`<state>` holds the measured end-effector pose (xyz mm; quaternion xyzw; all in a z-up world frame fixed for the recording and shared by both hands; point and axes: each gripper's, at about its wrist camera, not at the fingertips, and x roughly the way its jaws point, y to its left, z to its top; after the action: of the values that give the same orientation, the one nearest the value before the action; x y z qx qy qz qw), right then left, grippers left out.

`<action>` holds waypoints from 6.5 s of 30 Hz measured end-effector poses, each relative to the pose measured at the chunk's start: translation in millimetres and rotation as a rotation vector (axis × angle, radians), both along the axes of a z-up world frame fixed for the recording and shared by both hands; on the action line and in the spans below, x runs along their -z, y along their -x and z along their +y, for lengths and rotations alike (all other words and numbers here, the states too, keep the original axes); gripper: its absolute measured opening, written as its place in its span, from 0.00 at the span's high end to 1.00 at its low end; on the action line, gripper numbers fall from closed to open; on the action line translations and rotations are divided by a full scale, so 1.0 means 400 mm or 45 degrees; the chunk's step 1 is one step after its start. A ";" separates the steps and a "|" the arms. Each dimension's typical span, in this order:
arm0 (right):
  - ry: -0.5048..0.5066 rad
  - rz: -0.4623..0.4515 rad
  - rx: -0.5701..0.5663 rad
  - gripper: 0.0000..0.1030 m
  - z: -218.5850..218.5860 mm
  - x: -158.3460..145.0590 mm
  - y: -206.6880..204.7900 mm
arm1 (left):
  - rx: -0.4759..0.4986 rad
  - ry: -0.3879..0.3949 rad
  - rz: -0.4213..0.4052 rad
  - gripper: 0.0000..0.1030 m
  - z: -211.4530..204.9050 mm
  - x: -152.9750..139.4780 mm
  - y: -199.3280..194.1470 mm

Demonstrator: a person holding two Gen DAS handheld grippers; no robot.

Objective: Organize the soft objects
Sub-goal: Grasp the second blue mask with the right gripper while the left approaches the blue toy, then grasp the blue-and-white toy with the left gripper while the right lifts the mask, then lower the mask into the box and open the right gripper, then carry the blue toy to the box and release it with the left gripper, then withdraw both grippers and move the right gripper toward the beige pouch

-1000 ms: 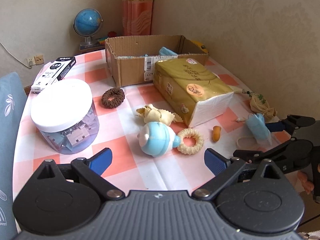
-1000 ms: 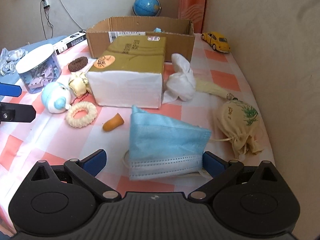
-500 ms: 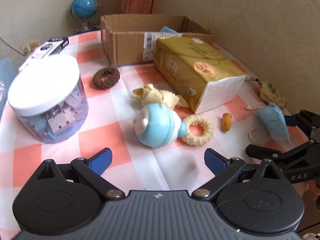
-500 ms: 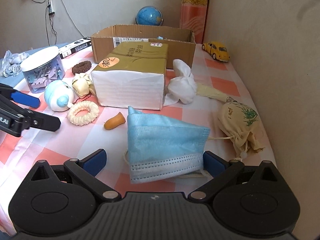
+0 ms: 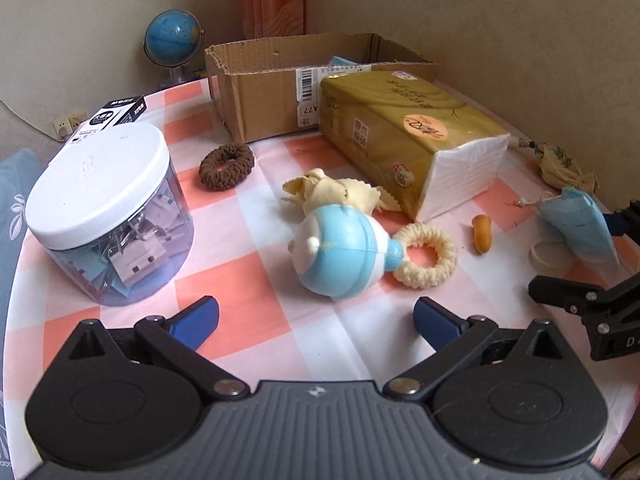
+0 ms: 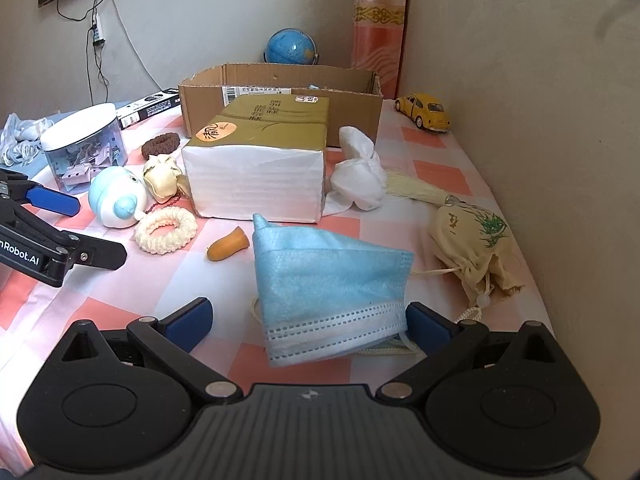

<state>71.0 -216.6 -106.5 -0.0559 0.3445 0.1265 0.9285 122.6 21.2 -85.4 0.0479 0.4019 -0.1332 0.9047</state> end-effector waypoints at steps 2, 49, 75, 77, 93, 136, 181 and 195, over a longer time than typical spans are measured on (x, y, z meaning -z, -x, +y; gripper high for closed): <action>0.000 0.001 0.002 0.00 0.000 0.000 0.001 | -0.007 0.013 -0.010 0.01 0.002 -0.002 -0.001; 0.085 0.158 -0.305 0.00 -0.010 -0.092 -0.077 | 0.156 0.069 -0.062 0.40 -0.013 -0.040 -0.042; 0.104 0.092 -0.249 0.35 -0.004 -0.191 -0.032 | 0.248 0.059 -0.120 0.49 0.015 -0.130 0.017; 0.105 0.069 -0.247 0.35 -0.003 -0.209 -0.038 | 0.255 0.066 -0.129 0.49 0.019 -0.140 0.028; 0.129 -0.114 -0.307 0.35 0.102 -0.376 -0.295 | 0.229 0.112 -0.199 0.49 0.062 -0.183 0.051; 0.078 -0.062 -0.229 0.00 0.170 -0.332 -0.385 | 0.153 0.131 -0.139 0.49 0.069 -0.185 0.020; -0.073 -0.060 0.137 0.00 -0.072 -0.229 -0.076 | 0.231 0.051 -0.134 0.16 -0.279 -0.264 -0.568; -0.046 -0.043 0.097 0.00 -0.091 -0.210 -0.021 | 0.147 0.058 -0.236 0.06 -0.179 -0.311 -0.324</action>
<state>79.6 -253.1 -22.3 -0.0281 0.3283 0.0965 0.9392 252.1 -50.5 39.0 0.0626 0.3098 -0.1894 0.9297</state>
